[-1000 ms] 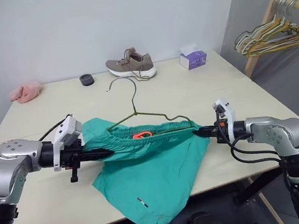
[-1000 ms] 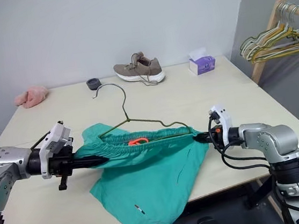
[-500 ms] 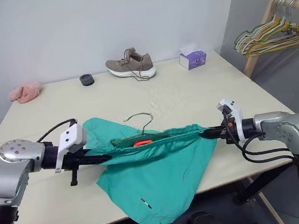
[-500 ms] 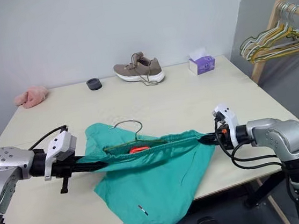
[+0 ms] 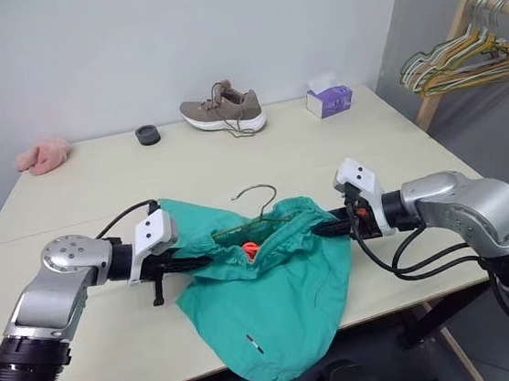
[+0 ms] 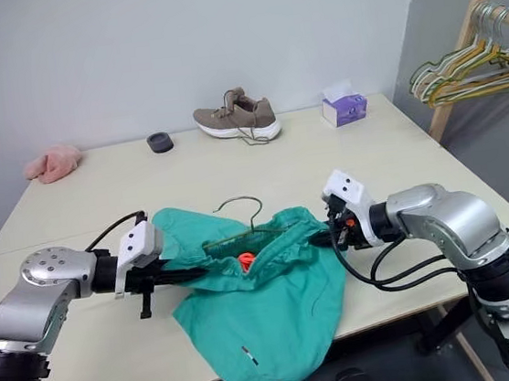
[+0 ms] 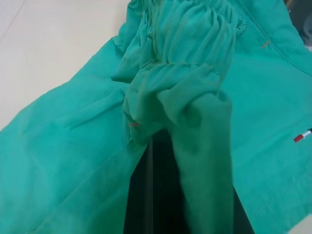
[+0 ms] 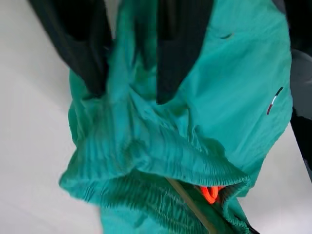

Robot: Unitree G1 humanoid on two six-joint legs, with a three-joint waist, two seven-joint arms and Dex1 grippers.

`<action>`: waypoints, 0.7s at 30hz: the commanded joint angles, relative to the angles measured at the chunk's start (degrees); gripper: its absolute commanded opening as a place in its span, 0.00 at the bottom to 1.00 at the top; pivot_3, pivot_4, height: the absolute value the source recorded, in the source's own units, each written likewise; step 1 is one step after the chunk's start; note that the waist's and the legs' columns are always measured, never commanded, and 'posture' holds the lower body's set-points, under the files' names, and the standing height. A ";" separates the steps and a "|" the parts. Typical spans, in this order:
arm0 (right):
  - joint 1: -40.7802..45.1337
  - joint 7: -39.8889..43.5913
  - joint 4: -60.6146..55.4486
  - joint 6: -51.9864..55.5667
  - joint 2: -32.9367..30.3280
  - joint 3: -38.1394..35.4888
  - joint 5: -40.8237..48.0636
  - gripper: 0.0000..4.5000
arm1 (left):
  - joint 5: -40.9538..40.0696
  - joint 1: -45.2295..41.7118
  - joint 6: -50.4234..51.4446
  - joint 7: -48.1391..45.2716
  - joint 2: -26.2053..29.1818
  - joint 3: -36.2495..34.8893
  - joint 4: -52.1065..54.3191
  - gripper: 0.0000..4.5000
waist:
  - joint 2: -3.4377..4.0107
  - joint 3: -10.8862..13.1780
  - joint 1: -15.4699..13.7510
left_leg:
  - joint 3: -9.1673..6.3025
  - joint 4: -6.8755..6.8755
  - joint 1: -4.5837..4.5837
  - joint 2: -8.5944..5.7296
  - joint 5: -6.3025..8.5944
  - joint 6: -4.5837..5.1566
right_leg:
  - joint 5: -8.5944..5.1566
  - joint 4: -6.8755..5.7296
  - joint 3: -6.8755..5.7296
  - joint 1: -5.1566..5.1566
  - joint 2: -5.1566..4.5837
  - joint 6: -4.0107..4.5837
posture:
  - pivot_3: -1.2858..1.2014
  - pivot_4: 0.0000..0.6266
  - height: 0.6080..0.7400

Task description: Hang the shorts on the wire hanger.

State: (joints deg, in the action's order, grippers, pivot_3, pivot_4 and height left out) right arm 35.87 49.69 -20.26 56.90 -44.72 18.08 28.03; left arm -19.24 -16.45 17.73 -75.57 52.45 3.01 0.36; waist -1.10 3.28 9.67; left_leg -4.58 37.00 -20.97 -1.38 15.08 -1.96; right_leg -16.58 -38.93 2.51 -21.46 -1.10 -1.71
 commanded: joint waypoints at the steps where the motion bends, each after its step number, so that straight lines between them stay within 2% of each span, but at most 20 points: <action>1: -0.07 3.69 -3.65 -6.85 -4.97 0.70 -4.56 0.58 | -1.36 -0.16 0.96 0.22 -0.30 -1.20 2.01 0.00 | 0.00 0.00 -0.06 | -0.01 0.00 0.01 0.00 0.00 0.00 | 0.00 0.02 -0.02 0.02 0.00 0.00 | 0.44 0.00 1.00; 4: -2.22 4.00 -4.41 -9.15 -8.82 1.12 -7.92 0.81 | -2.35 0.20 2.13 0.48 -0.95 -1.49 2.92 0.00 | -0.02 -0.01 -0.13 | -0.04 0.00 0.01 0.00 0.00 0.00 | 0.00 0.04 -0.06 0.04 0.00 0.00 | 0.44 0.00 1.00; 10: -4.78 1.69 -3.01 -7.38 -6.00 0.28 -8.85 0.81 | -2.65 0.42 3.34 0.65 -1.53 -1.48 4.11 0.00 | -0.04 -0.02 0.41 | 0.02 0.01 0.07 0.03 -0.01 0.01 | 0.00 0.00 0.01 0.05 0.03 0.00 | 0.44 0.00 1.00; 14: -2.57 2.47 0.07 -6.64 -0.84 3.45 -9.69 0.81 | -2.51 0.03 3.59 0.66 -1.88 -1.17 4.22 0.00 | -0.05 -0.03 0.74 | -0.01 0.04 0.10 0.03 -0.02 0.02 | 0.00 -0.03 -0.01 0.09 0.04 0.00 | 0.43 0.00 1.00; 18: 0.33 5.17 4.53 -9.25 1.57 7.63 -12.21 0.81 | -2.77 -0.35 4.08 0.61 -2.16 -1.19 4.52 0.00 | -0.05 -0.02 1.18 | 0.00 0.05 0.08 0.02 -0.02 0.01 | 0.00 -0.02 0.01 0.08 0.03 0.00 | 0.44 0.00 1.00; 21: 2.27 7.31 7.28 -11.49 2.41 9.31 -13.77 0.68 | -3.32 0.03 4.77 0.20 -1.96 -1.62 5.22 0.00 | -0.05 -0.02 1.18 | -0.03 0.04 0.06 0.00 -0.01 0.01 | 0.00 0.00 -0.01 0.08 0.02 0.00 | 0.44 0.00 1.00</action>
State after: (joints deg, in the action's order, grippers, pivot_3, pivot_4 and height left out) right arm 36.35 55.40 -13.16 47.18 -42.59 27.20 15.11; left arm -20.48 -15.63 22.30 -75.10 50.36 3.00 3.03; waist -1.15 3.26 10.84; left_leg -4.61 37.03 -20.91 -1.38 15.07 -1.95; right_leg -16.58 -38.93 2.49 -21.38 -1.08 -1.71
